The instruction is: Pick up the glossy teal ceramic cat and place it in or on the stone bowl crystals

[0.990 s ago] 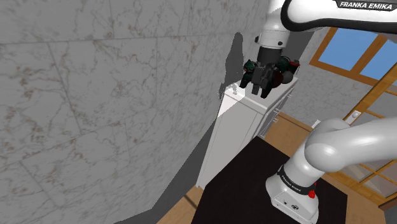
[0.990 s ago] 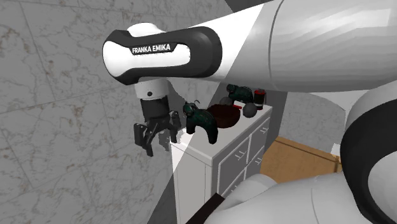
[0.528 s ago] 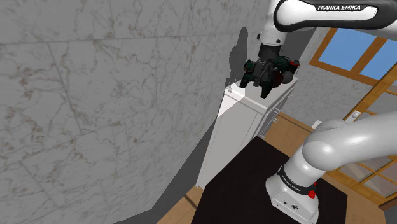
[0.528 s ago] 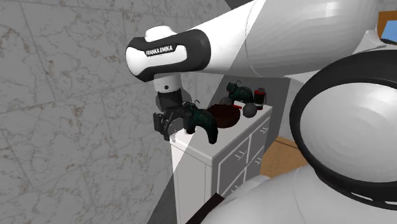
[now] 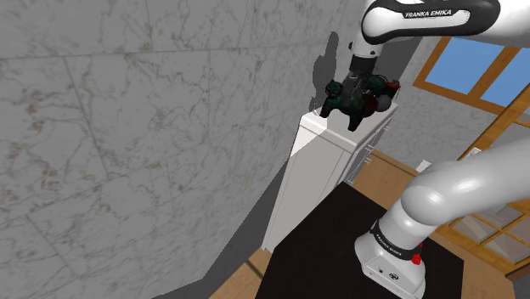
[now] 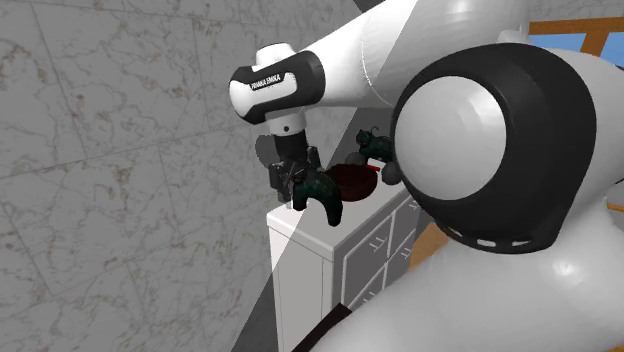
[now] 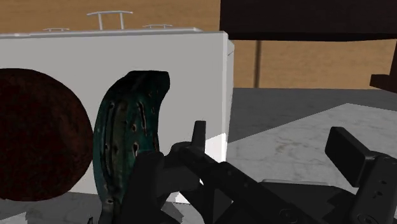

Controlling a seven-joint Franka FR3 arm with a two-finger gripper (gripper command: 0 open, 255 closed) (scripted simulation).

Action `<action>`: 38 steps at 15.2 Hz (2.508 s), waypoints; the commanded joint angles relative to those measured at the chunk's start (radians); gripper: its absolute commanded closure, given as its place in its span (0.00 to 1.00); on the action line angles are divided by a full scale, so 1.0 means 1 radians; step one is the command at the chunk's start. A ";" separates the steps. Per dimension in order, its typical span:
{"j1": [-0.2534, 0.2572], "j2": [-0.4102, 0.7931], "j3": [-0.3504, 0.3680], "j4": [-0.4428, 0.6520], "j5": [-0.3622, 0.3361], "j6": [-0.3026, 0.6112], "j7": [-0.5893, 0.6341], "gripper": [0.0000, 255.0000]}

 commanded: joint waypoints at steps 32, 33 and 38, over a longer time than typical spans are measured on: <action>-0.074 0.224 -0.135 0.123 -0.089 0.195 -0.121 1.00; -0.074 0.224 -0.135 0.123 -0.089 0.195 -0.121 1.00; -0.072 0.219 -0.131 0.171 -0.084 0.142 -0.131 1.00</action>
